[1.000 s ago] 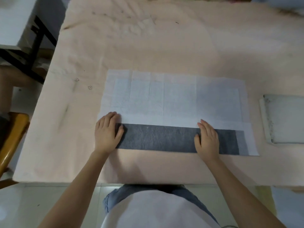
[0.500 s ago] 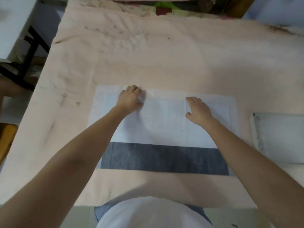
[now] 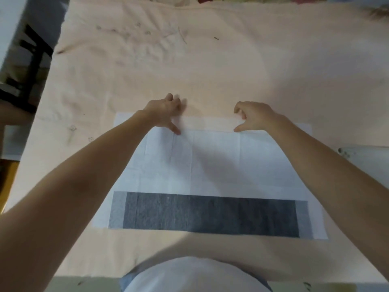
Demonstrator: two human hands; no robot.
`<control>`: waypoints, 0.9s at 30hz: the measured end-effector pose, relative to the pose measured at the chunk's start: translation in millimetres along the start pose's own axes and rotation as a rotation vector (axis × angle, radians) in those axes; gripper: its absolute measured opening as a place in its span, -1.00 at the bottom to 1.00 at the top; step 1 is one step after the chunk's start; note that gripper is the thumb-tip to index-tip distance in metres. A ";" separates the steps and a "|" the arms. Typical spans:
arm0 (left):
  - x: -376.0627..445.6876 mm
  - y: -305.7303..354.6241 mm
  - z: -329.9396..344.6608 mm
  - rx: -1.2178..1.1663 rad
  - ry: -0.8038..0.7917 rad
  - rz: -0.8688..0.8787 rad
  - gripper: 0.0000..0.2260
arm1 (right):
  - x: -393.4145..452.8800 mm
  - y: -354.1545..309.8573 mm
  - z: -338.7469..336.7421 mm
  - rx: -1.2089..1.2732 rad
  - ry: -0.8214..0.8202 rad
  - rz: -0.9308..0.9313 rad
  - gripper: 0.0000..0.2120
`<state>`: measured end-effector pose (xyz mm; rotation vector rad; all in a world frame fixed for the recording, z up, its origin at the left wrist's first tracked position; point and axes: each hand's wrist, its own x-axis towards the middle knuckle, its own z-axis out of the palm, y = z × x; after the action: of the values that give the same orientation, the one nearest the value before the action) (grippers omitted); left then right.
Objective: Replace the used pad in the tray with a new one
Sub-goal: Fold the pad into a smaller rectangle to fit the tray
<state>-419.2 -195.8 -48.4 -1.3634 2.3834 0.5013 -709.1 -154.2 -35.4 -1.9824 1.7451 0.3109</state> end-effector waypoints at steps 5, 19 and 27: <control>-3.0 4.3 -5.0 -0.074 -0.051 -0.057 -0.29 | 0.0 1.1 -1.6 0.025 -0.039 -0.022 -0.63; -60.7 17.0 0.7 0.031 0.272 0.067 -0.95 | -61.9 10.5 17.4 -0.096 0.230 -0.147 -0.92; -116.4 24.2 23.7 0.016 0.587 0.122 -0.90 | -117.1 12.0 35.4 -0.138 0.417 -0.127 -0.91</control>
<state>-381.9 -86.3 -12.1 -1.5233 2.9348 0.1121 -734.8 -36.0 -13.4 -2.3774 1.8687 -0.0316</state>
